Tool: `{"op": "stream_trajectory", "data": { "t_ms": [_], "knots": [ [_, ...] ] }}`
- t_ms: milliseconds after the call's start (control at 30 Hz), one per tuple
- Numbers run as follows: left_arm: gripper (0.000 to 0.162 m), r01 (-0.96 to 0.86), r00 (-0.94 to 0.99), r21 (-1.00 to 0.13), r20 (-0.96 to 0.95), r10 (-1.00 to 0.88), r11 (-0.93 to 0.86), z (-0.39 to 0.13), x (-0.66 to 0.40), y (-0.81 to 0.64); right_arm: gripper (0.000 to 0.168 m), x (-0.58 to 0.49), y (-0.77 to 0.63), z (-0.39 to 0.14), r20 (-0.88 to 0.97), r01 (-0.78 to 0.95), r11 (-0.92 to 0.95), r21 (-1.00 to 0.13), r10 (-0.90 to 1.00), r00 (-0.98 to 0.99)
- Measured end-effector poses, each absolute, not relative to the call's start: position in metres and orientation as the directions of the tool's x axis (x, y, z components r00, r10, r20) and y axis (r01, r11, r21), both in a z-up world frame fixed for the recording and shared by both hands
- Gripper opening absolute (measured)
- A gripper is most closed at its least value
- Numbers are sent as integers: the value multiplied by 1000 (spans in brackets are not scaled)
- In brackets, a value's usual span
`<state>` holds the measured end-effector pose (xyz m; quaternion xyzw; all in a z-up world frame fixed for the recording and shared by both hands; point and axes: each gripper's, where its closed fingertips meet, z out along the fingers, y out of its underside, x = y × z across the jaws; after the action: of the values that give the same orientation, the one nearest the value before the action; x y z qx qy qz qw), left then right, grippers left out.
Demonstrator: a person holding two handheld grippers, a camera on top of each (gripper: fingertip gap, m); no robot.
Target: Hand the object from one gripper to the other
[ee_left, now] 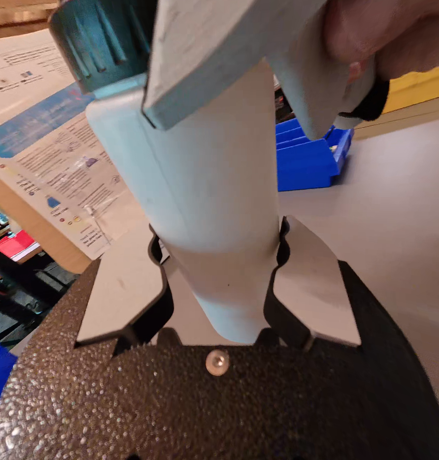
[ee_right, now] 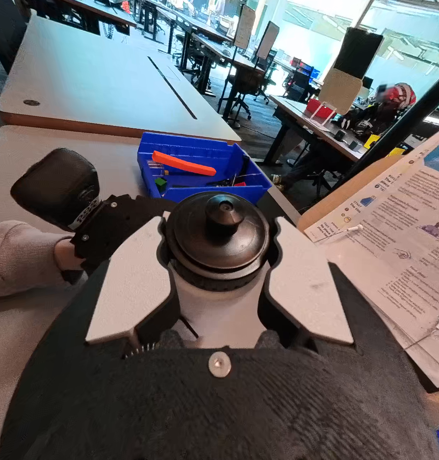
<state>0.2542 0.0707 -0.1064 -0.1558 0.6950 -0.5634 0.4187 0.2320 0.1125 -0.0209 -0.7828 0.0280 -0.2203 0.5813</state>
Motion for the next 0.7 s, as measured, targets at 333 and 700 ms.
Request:
{"op": "stream_trajectory", "data": {
  "t_ms": [333, 700],
  "knots": [
    [113, 137, -458, -907, -414, -787, 398, -124, 273, 75, 79, 256, 95, 8, 247, 182, -176, -967, -506, 826],
    [88, 81, -842, -982, -160, -516, 173, -133, 244, 51, 104, 221, 89, -25, 78, 32, -264, -964, -167, 983]
  ]
}}
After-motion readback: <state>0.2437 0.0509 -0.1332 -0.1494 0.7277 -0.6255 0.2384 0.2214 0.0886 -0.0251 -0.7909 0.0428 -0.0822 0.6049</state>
